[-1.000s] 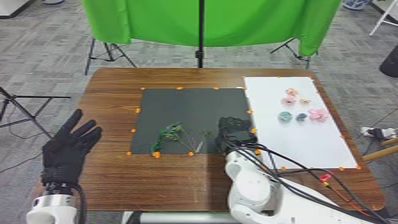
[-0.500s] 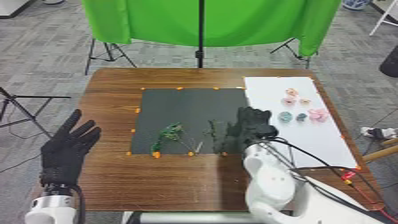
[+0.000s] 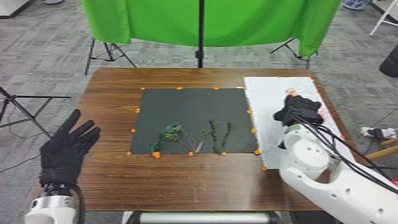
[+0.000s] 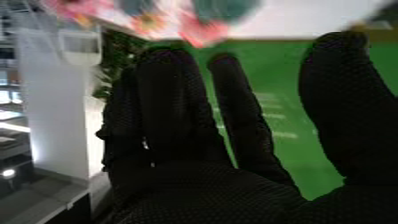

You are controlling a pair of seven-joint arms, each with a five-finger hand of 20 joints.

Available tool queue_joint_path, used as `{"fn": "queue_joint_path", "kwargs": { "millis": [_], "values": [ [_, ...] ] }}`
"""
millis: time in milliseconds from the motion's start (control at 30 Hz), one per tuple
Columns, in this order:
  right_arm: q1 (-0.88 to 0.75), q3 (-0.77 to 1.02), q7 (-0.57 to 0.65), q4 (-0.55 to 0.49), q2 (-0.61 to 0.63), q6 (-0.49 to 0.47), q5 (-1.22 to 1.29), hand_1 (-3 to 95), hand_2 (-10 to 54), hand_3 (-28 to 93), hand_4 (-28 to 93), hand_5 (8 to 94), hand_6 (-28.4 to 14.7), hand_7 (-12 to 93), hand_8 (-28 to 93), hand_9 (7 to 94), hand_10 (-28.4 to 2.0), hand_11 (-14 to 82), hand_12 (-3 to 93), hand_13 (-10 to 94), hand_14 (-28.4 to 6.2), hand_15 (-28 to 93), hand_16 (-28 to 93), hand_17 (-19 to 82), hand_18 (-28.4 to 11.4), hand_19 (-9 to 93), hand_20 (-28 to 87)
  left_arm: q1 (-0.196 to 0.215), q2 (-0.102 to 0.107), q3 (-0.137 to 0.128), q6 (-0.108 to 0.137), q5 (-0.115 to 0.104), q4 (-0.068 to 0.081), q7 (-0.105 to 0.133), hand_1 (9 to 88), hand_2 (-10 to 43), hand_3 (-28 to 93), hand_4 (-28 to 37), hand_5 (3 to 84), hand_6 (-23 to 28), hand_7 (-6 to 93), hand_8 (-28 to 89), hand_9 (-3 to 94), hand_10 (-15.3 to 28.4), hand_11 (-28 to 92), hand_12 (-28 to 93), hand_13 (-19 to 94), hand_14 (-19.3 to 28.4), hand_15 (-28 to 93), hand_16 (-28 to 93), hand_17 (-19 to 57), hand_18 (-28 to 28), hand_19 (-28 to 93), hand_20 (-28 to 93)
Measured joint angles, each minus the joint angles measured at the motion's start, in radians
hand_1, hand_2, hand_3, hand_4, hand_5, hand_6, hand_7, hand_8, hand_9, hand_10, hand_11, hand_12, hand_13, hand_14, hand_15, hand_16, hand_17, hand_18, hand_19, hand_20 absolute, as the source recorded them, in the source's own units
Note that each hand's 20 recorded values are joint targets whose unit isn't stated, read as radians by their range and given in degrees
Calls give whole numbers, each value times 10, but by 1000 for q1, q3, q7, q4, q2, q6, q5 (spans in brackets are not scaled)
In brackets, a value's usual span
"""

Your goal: Arrange flowers

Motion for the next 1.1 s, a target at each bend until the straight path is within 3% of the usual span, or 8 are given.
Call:
{"fn": "queue_joint_path", "kwargs": {
  "millis": [133, 233, 300, 433, 500, 733, 900, 1100],
  "values": [
    [28, -62, 12, 48, -8, -9, 7, 361, -95, 786, -281, 511, -42, 260, -153, 523, -221, 470, 169, 512, -173, 788, 112, 213, -284, 830, 364, 0, -2, 0, 0, 0, 0, -2, 205, 66, 813, -283, 337, 66, 72, -79, 316, 192, 224, 107, 201, 270, 530, -102, -81, 284, 566, 9],
    [50, -99, 13, 81, -23, -14, 10, 399, -95, 777, -281, 562, -21, 271, -164, 582, -198, 466, 167, 560, -152, 778, 121, 231, -280, 839, 362, -1, -5, 0, 0, 1, 0, -4, 206, 66, 812, -283, 337, 66, 72, -79, 316, 192, 224, 107, 201, 270, 530, -102, -81, 284, 566, 9],
    [70, -127, 14, 98, -31, -15, 7, 446, -95, 761, -281, 615, -11, 280, -120, 641, -168, 438, 196, 606, -131, 763, 143, 253, -271, 848, 356, -2, -6, 0, -1, 1, 0, -4, 206, 66, 811, -283, 338, 67, 72, -79, 316, 192, 224, 107, 201, 271, 529, -102, -81, 284, 566, 9],
    [116, -180, 18, 121, -41, -1, -30, 571, -95, 684, -283, 759, 0, 315, -11, 830, -82, 269, 353, 723, -81, 701, 224, 314, -243, 869, 337, -3, -6, 1, -1, 1, 0, -4, 205, 66, 811, -283, 338, 66, 72, -79, 316, 192, 224, 107, 200, 271, 530, -102, -81, 284, 566, 9],
    [127, -203, 19, 137, -45, 25, -62, 602, -95, 672, -283, 797, -1, 305, -1, 867, -64, 251, 367, 760, -66, 683, 229, 338, -226, 875, 334, -3, -7, 1, -1, 1, 0, -4, 206, 66, 811, -283, 338, 67, 72, -80, 315, 192, 225, 107, 201, 271, 529, -102, -81, 284, 566, 9],
    [86, -184, 20, 137, -46, 126, -144, 608, -95, 690, -283, 835, -12, 264, 23, 901, -60, 222, 377, 798, -55, 653, 246, 366, -220, 890, 335, -3, -12, -1, -1, 2, 1, -7, 204, 67, 810, -283, 338, 66, 73, -80, 315, 192, 225, 107, 200, 271, 530, -102, -81, 284, 566, 9],
    [26, -133, 2, 46, -40, 171, -205, 607, -95, 697, -283, 844, -14, 252, 28, 913, -62, 214, 381, 804, -56, 651, 247, 369, -222, 894, 336, -4, -15, -2, -3, 5, 1, -15, 203, 67, 807, -283, 337, 66, 73, -79, 315, 192, 225, 107, 201, 270, 530, -102, -82, 284, 566, 10],
    [171, -340, -155, 1, -106, 279, -219, 599, -95, 702, -283, 841, -11, 251, 37, 911, -61, 210, 392, 800, -52, 653, 254, 359, -211, 889, 337, -2, -15, -7, -2, 6, 0, -15, 200, 67, 807, -283, 337, 66, 73, -79, 315, 192, 225, 107, 200, 270, 530, -101, -81, 284, 567, 11]
  ]
}}
